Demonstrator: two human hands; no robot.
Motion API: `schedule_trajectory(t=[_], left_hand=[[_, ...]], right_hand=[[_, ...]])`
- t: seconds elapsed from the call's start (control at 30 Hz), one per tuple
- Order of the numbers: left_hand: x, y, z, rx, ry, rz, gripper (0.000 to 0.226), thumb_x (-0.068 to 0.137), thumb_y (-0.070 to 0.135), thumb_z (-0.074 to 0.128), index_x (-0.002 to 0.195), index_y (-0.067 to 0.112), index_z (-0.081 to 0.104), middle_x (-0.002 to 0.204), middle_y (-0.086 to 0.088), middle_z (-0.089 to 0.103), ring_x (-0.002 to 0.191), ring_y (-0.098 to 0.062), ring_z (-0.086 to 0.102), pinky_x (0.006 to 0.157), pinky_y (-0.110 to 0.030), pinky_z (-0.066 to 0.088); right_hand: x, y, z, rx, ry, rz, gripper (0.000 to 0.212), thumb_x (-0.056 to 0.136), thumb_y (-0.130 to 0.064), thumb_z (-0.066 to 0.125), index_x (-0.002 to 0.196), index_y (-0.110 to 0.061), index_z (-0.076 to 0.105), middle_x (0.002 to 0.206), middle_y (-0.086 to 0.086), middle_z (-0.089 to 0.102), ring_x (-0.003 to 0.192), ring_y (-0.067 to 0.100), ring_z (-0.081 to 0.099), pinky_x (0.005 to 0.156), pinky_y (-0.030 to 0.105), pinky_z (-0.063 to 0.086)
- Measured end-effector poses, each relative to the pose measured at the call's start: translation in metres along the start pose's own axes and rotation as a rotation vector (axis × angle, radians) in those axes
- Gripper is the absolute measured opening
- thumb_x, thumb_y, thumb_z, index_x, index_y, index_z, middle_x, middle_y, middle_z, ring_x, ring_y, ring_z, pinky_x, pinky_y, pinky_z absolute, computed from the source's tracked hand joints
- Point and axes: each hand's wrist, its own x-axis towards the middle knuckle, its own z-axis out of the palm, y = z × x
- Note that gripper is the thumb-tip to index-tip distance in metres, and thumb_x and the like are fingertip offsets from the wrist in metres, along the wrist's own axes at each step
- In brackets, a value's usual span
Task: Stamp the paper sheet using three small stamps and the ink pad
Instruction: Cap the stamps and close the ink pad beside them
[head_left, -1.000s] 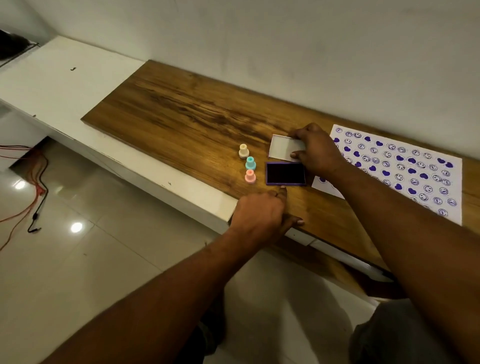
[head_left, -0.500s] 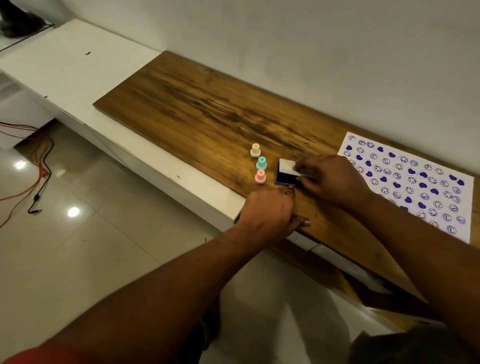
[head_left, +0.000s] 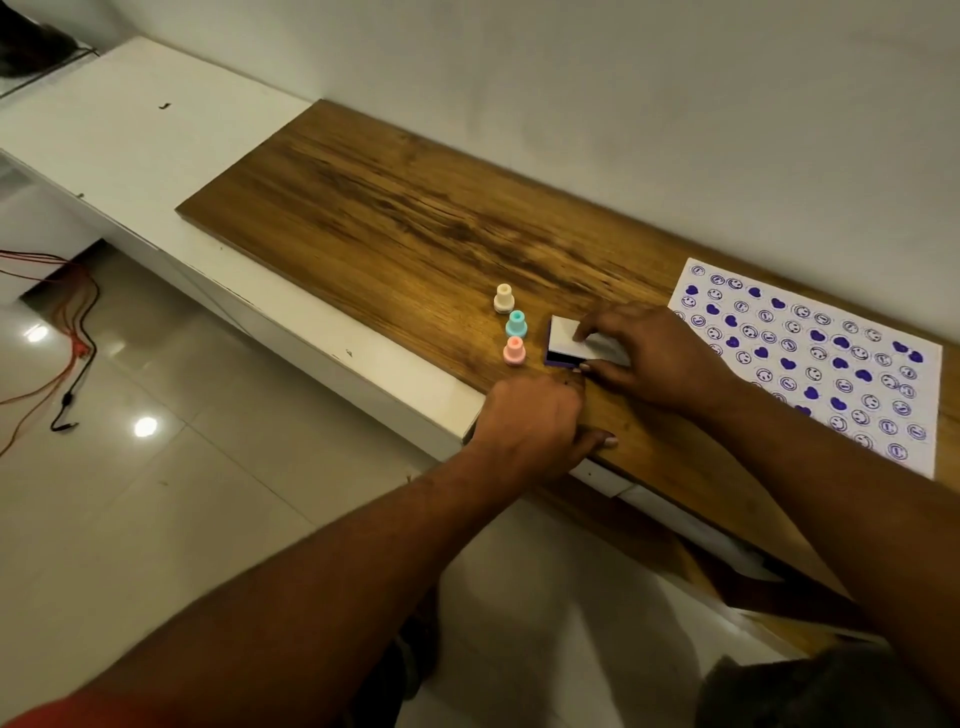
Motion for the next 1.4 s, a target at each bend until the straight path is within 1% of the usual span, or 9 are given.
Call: schedule_trajectory(t=[0.1,0.4,0.63,0.77,0.97,1.13,1.27,1.33,1.4], left_hand=[[-0.001,-0.002,-0.001,-0.003,0.029,0.005,0.075,0.085,0.084,0.050,0.115,0.018,0.070,0.083,0.001,0.069,0.063,-0.011,0.044,0.054,-0.028,0.031],[0.000,-0.003,-0.004,-0.026,0.022,0.008,0.075,0.085,0.084,0.051,0.116,0.019,0.071,0.084,0.000,0.071,0.067,-0.015,0.060,0.056,-0.027,0.034],[0.001,-0.003,-0.005,-0.042,-0.031,-0.019,0.074,0.085,0.084,0.050,0.119,0.021,0.070,0.087,0.001,0.070,0.066,-0.011,0.045,0.056,-0.028,0.034],[0.003,-0.003,-0.006,-0.066,-0.050,-0.025,0.073,0.086,0.083,0.051,0.122,0.021,0.068,0.091,0.001,0.071,0.071,-0.013,0.054,0.059,-0.029,0.038],[0.003,-0.001,-0.013,-0.078,-0.064,-0.088,0.066,0.088,0.080,0.051,0.115,0.023,0.067,0.094,0.001,0.071,0.074,-0.013,0.055,0.062,-0.030,0.040],[0.003,0.005,-0.026,-0.074,-0.050,-0.196,0.066,0.088,0.082,0.049,0.108,0.022,0.068,0.082,0.004,0.058,0.069,-0.011,0.045,0.058,-0.030,0.033],[0.005,0.007,-0.033,-0.060,-0.041,-0.267,0.082,0.083,0.087,0.048,0.124,0.017,0.062,0.096,-0.001,0.067,0.072,-0.014,0.043,0.056,-0.031,0.034],[0.006,0.008,-0.032,-0.056,-0.082,-0.292,0.096,0.081,0.090,0.047,0.139,0.013,0.053,0.109,-0.004,0.069,0.077,-0.017,0.054,0.057,-0.031,0.039],[0.006,0.008,-0.027,-0.084,-0.151,-0.333,0.115,0.077,0.094,0.045,0.155,0.010,0.036,0.126,-0.008,0.066,0.095,-0.024,0.066,0.063,-0.035,0.048]], right_hand=[[-0.001,0.000,0.000,-0.027,-0.036,-0.016,0.047,0.092,-0.037,0.073,0.137,-0.029,0.062,0.141,0.000,0.061,0.129,0.022,0.056,0.103,0.043,0.048],[0.000,0.001,0.006,-0.091,-0.062,-0.013,0.050,0.091,-0.036,0.074,0.139,-0.034,0.063,0.145,0.004,0.057,0.134,0.027,0.050,0.106,0.045,0.043],[-0.002,-0.003,0.009,-0.110,-0.079,0.010,0.048,0.095,-0.036,0.068,0.143,-0.036,0.058,0.153,0.004,0.048,0.141,0.027,0.042,0.111,0.050,0.039],[-0.004,-0.005,0.011,-0.141,-0.076,0.006,0.050,0.097,-0.039,0.064,0.146,-0.038,0.054,0.157,0.002,0.044,0.143,0.027,0.039,0.113,0.052,0.037],[-0.002,-0.003,0.010,-0.133,-0.088,-0.004,0.049,0.099,-0.046,0.058,0.146,-0.034,0.053,0.157,0.002,0.043,0.143,0.027,0.038,0.112,0.052,0.034],[-0.001,-0.001,0.011,-0.095,-0.064,0.005,0.047,0.097,-0.050,0.059,0.142,-0.036,0.057,0.153,0.000,0.048,0.142,0.025,0.040,0.111,0.051,0.036],[-0.001,0.000,0.011,-0.035,-0.058,0.025,0.049,0.094,-0.053,0.062,0.140,-0.038,0.058,0.148,-0.003,0.052,0.138,0.022,0.045,0.109,0.051,0.040],[-0.001,0.000,0.009,0.002,-0.061,0.038,0.051,0.092,-0.052,0.066,0.140,-0.038,0.058,0.148,-0.004,0.052,0.138,0.021,0.045,0.109,0.049,0.041],[0.000,0.001,0.007,0.037,-0.069,0.057,0.054,0.089,-0.050,0.071,0.140,-0.038,0.057,0.147,-0.004,0.052,0.137,0.021,0.046,0.108,0.047,0.042]])
